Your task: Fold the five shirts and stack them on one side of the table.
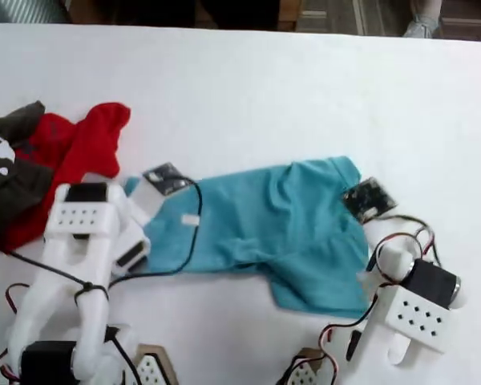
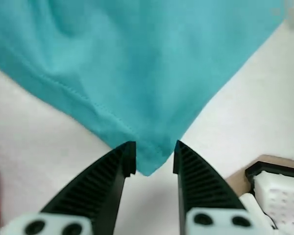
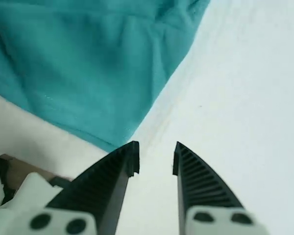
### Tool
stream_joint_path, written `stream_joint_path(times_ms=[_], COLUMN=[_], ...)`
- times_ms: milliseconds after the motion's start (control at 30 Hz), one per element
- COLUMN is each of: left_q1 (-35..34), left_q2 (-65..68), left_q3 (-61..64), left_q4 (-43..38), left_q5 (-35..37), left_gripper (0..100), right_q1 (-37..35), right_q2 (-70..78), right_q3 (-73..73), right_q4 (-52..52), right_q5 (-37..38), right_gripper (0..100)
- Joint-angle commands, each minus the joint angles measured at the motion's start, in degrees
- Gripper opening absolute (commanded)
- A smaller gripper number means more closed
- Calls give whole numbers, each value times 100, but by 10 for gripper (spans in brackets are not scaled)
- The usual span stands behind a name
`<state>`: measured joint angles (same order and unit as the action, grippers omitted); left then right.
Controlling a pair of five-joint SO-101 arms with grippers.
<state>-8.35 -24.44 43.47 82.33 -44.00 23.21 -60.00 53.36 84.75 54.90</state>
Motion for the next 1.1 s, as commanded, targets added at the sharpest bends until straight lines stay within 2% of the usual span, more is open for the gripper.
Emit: stream_joint_path(times_ms=[0, 100, 167, 300, 433, 600, 700, 833, 1067], left_q1=[26, -44, -123, -97, 149, 352, 369, 334, 97], left_q2=[-149, -141, -88, 70, 1064, 2611, 3393, 4273, 5292], left_q3=[-989, -1789, -2211, -2176, -2088, -2589, -3116, -3741, -4620], left_q4=[571, 844, 721, -290, -1081, -1688, -1785, -1785, -1785], left_q5=[-26, -9, 26, 607, 1020, 1802, 2057, 2084, 2321], left_gripper=[150, 149, 138, 15, 27, 27, 27, 27, 27], right_q1=[31, 4, -224, -1059, -1631, -1727, -1727, -1736, -1745], right_q2=[-75, -75, -66, -48, 523, 2185, 3327, 4866, 7415], right_q3=[-466, -545, -545, -536, -545, -782, -1530, -2892, -4352], right_q4=[-488, -910, -1156, -1437, -2097, -3116, -3266, -3240, -3240], right_q5=[-791, -1503, -1793, -1890, -2418, -3182, -3508, -3684, -3684], right_gripper=[116, 100, 26, 18, 19, 19, 19, 19, 20])
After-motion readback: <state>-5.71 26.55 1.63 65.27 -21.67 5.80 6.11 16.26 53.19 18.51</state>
